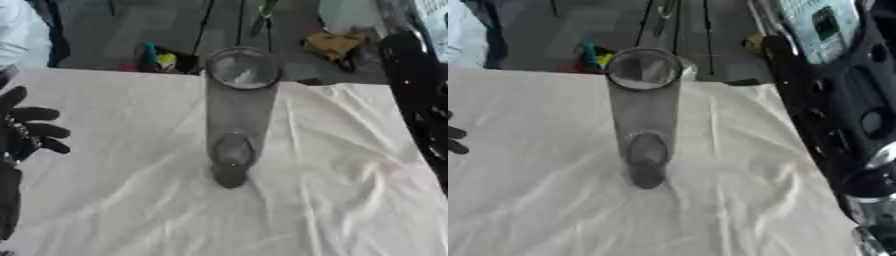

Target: Arrange flowers into the vase.

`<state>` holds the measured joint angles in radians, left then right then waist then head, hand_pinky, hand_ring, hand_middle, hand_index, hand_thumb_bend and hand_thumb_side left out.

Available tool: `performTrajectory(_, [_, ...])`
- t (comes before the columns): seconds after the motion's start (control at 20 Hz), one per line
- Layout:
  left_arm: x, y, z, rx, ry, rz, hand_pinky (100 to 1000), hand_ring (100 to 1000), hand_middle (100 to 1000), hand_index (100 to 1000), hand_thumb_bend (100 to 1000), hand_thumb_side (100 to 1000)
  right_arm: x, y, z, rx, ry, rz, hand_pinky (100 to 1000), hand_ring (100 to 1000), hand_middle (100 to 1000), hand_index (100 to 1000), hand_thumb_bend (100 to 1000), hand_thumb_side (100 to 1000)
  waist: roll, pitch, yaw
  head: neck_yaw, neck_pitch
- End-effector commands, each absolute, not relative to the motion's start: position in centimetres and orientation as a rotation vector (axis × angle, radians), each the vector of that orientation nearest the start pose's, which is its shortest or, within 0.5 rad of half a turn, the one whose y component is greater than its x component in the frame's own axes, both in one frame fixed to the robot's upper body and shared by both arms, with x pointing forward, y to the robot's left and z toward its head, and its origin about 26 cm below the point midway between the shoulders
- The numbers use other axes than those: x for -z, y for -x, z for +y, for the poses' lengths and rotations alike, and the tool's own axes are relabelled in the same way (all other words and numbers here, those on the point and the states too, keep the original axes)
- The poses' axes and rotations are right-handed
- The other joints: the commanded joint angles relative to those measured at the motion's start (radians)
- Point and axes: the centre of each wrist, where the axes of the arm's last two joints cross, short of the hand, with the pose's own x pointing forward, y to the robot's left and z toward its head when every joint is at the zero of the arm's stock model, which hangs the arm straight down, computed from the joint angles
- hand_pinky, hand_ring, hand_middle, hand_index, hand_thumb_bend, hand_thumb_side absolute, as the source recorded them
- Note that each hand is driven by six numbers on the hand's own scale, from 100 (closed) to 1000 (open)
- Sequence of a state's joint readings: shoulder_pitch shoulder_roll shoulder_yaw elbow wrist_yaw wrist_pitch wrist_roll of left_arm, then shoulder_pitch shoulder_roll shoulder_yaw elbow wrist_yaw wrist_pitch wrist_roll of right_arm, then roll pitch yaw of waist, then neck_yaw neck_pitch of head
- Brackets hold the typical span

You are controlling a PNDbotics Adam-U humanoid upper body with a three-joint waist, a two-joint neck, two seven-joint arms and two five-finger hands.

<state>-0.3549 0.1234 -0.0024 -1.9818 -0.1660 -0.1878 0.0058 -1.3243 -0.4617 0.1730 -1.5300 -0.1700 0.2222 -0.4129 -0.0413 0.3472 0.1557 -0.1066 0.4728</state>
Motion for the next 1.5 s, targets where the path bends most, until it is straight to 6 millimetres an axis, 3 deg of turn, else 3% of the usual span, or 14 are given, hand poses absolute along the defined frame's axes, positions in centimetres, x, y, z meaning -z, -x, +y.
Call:
performTrajectory(0.05, [-20.4, -30.5, 22.3, 0.322, -0.151, -2.523, 503, 601, 657, 926, 100, 1000, -47.0, -34.5, -16.0, -0.118, 0.188, -2.652, 100, 100, 100, 223, 100, 712, -0.014, -0.046, -0.002, 0.001, 0.005])
performTrajectory(0.7, [-20.4, -30.5, 22.3, 0.319, -0.141, -2.518, 505, 601, 657, 925, 100, 1000, -46.8, -34.4, -15.6, -0.129, 0.155, -2.589, 100, 100, 100, 224, 100, 712, -0.018, -0.079, -0.005, 0.005, 0.020])
performTrajectory(1.5, [-20.5, -30.5, 22.3, 0.316, -0.138, -2.522, 505, 601, 656, 924, 100, 1000, -45.9, -34.4, -15.1, -0.182, 0.182, -2.508, 100, 100, 100, 223, 100, 713, -0.014, -0.082, -0.001, 0.007, 0.030])
